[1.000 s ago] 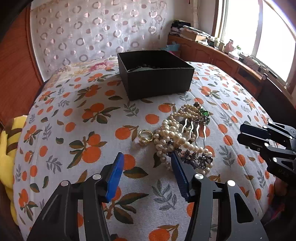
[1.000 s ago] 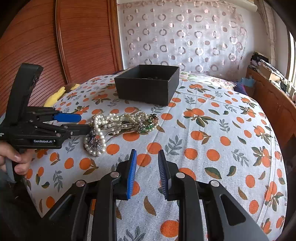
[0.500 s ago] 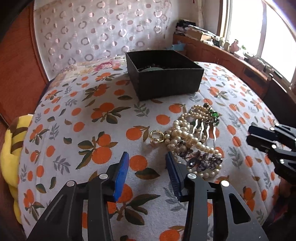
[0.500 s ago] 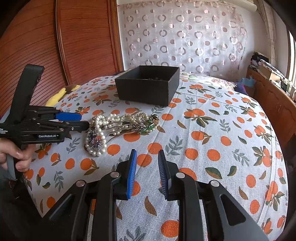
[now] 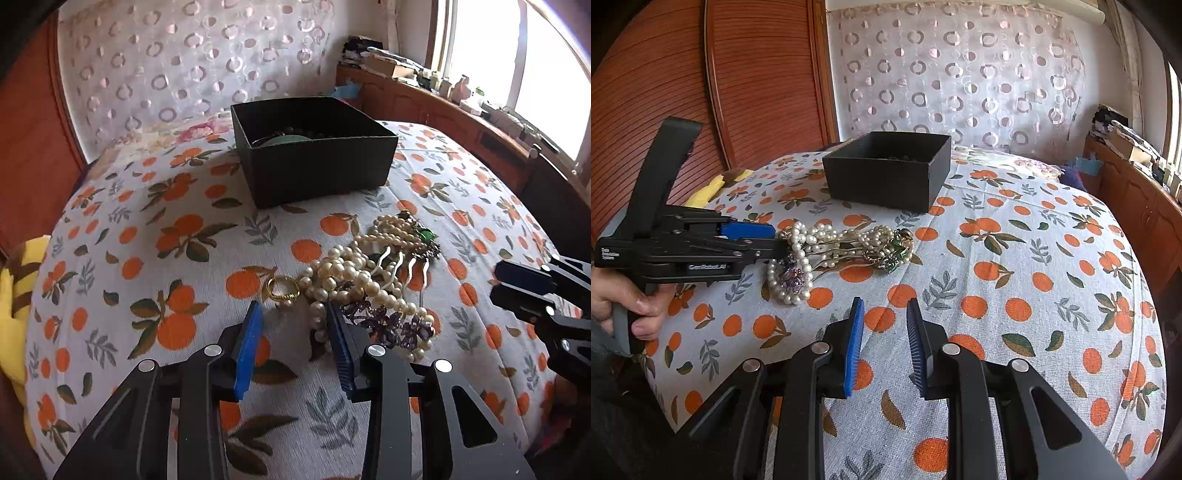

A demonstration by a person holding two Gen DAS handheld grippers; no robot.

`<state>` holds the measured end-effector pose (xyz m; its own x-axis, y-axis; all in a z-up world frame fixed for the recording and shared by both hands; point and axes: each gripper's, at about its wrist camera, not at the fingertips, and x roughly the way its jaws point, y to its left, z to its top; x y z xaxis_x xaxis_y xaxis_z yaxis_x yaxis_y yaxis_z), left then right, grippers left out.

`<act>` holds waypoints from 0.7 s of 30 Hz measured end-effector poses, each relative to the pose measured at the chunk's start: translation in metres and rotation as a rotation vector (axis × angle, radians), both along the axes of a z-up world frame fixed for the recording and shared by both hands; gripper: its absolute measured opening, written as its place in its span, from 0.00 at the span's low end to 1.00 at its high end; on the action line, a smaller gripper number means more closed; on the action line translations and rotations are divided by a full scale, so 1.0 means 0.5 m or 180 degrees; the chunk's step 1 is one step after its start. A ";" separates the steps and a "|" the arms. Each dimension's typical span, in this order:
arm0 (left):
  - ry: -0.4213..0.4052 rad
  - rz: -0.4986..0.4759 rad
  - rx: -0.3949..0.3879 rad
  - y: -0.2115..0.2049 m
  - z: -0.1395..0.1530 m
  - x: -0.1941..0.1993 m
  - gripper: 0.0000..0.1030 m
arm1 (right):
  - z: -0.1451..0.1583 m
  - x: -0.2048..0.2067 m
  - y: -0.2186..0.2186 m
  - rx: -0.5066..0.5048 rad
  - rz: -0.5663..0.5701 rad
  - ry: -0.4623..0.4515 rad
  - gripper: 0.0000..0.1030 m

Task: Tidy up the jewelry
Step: 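Grasp the pearl necklace with the left tool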

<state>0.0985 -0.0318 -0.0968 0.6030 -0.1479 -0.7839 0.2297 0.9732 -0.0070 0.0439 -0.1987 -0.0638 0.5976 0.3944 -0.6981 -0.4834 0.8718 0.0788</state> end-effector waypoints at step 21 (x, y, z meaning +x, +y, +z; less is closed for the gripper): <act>-0.0499 -0.0128 -0.0162 0.000 0.107 -0.048 0.06 | 0.003 0.001 0.006 0.0008 0.0027 0.0006 0.25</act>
